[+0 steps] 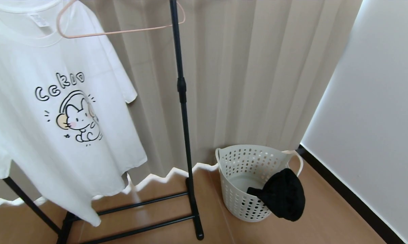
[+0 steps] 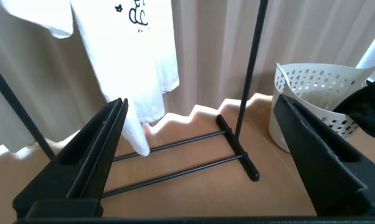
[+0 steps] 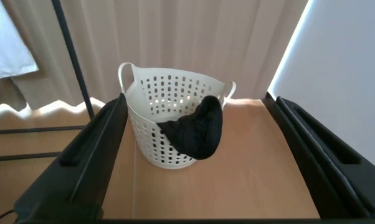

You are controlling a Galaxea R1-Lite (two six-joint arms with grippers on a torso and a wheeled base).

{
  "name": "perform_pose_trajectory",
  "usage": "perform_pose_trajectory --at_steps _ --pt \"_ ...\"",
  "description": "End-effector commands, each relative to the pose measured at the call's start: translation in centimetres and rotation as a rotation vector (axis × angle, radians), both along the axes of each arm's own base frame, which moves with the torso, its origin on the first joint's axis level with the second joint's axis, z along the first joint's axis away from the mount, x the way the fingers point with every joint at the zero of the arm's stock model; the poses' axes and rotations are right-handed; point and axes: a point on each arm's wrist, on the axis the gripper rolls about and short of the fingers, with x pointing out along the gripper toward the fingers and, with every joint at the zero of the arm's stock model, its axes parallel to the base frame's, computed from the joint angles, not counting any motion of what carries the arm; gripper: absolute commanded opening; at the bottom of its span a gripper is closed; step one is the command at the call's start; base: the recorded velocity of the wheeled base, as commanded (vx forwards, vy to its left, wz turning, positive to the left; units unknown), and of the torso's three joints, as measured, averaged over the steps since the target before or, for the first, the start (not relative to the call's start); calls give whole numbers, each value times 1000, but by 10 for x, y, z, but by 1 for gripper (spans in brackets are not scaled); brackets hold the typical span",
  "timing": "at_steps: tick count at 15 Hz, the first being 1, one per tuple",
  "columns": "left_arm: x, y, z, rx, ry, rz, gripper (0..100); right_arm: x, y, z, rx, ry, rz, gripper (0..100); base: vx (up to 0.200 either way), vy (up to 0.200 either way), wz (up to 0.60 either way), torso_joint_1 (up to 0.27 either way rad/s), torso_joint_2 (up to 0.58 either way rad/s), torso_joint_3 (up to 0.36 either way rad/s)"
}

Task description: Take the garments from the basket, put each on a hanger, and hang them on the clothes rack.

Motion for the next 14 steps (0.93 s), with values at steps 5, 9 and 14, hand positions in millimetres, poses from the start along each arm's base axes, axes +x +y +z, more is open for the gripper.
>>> perform_pose_trajectory --at_steps 5,9,14 --pt "0 0 0 0 1 -1 100 0 0 0 0 -2 1 100 0 0 -240 5 1 0" --pt "0 0 0 0 1 -1 100 0 0 0 0 -2 1 100 0 0 0 0 0 0" --pt "0 0 0 0 1 0 100 0 0 0 0 -2 1 100 0 -160 0 2 0 3"
